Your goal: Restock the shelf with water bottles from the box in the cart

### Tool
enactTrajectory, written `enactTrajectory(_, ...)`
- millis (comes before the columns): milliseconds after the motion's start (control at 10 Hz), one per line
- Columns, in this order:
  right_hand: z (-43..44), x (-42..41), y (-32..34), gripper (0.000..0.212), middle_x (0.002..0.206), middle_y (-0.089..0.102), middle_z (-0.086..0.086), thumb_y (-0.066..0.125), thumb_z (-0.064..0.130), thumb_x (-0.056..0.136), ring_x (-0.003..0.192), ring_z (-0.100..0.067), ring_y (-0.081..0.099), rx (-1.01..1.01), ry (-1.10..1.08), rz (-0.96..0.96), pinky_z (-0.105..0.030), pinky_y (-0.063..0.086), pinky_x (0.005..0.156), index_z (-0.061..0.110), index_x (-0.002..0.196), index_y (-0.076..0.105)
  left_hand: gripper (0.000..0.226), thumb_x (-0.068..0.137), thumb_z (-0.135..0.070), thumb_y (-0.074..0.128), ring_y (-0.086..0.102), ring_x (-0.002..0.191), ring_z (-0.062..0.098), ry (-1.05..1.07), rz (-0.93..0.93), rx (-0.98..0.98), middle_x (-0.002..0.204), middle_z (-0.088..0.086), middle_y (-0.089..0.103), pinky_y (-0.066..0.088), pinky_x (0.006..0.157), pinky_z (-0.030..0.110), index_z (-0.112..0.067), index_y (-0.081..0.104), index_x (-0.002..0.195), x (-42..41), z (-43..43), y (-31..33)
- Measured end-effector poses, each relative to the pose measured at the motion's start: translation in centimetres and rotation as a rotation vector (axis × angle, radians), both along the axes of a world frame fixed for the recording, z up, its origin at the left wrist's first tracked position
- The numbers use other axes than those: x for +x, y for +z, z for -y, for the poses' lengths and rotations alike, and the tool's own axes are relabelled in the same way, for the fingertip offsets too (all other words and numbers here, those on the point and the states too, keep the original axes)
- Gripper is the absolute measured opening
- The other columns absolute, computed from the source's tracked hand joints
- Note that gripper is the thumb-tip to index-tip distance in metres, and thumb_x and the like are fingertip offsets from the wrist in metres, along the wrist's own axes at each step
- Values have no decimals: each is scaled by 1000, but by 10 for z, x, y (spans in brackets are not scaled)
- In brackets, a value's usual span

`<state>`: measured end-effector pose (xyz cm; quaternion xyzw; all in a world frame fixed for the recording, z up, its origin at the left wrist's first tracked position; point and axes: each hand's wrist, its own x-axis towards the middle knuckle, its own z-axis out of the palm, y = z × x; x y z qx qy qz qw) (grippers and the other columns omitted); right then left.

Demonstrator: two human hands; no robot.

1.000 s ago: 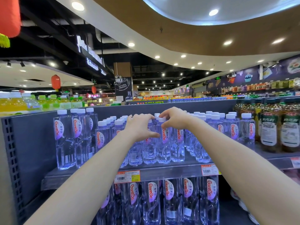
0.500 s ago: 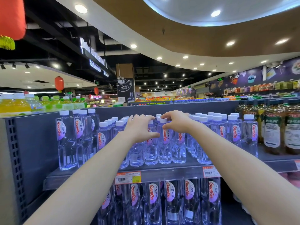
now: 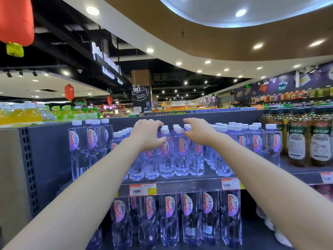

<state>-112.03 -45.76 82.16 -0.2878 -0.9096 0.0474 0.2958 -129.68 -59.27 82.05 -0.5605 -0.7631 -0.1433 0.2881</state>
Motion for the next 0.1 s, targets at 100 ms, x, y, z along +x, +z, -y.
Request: enactTrajectory(100,8,9,3,61,165,32,-9,53,21,101,139,-32,49,40,-43,36,-43,49,103,20,159,34,63,93,-53,58,57,125,30,57,-53,10,135,4,65,39,109,42,-26,51,149,9,7,0)
